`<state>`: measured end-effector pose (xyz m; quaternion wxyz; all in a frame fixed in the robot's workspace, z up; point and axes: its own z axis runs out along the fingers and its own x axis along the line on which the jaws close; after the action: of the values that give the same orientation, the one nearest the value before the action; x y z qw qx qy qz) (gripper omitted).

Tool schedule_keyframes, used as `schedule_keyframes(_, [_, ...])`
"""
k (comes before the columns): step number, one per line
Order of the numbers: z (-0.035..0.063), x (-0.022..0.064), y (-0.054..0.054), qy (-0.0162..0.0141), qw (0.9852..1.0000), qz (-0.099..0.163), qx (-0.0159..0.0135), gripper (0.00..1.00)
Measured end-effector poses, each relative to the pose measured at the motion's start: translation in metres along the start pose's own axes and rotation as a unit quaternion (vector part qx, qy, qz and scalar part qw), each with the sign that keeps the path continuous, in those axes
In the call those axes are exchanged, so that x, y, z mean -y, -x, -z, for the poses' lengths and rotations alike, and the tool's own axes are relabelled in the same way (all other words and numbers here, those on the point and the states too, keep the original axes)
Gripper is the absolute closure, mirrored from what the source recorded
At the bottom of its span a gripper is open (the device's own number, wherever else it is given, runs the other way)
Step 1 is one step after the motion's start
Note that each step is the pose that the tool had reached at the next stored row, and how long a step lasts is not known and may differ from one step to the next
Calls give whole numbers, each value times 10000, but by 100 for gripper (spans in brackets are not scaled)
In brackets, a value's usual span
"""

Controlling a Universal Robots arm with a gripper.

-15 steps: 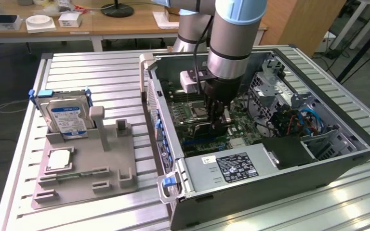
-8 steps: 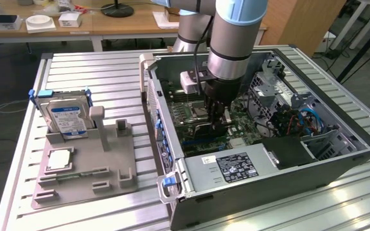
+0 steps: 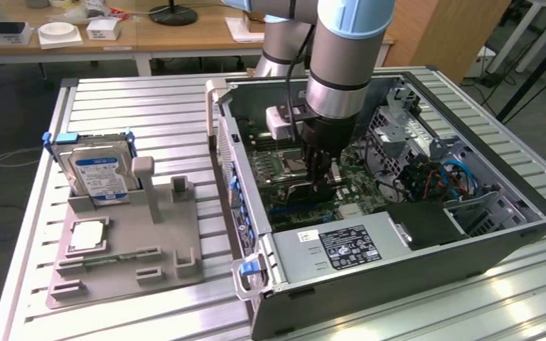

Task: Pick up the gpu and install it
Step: 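Insert the gpu into the slot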

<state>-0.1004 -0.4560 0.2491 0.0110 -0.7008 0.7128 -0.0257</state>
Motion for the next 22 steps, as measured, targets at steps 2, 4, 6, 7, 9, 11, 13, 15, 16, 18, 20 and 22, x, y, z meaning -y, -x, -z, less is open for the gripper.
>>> schedule_keyframes(2, [-2,-5,0,-1,10000,-1,1,74])
schedule_keyframes(4, [-5,-12,0,-2,10000,0,2,74])
schedule_keyframes(6, [-5,-15,0,-1,10000,1,1,74])
schedule_keyframes(7, [-7,-17,0,-1,10000,0,1,74])
schedule_keyframes(9, [-16,-22,0,-9,10000,0,1,74])
schedule_keyframes(11, [-26,-24,0,-18,10000,0,1,74])
schedule_keyframes(13, [-33,-25,0,-24,10000,0,1,74])
schedule_keyframes(15, [-38,-26,0,-26,10000,0,0,74])
schedule_keyframes(16, [-42,-26,0,-28,10000,0,1,74])
schedule_keyframes(18, [-47,-26,0,-30,10000,0,-1,74])
schedule_keyframes(20, [-48,-26,0,-31,10000,0,0,74])
schedule_keyframes(22, [-50,-26,1,-32,10000,-1,1,74])
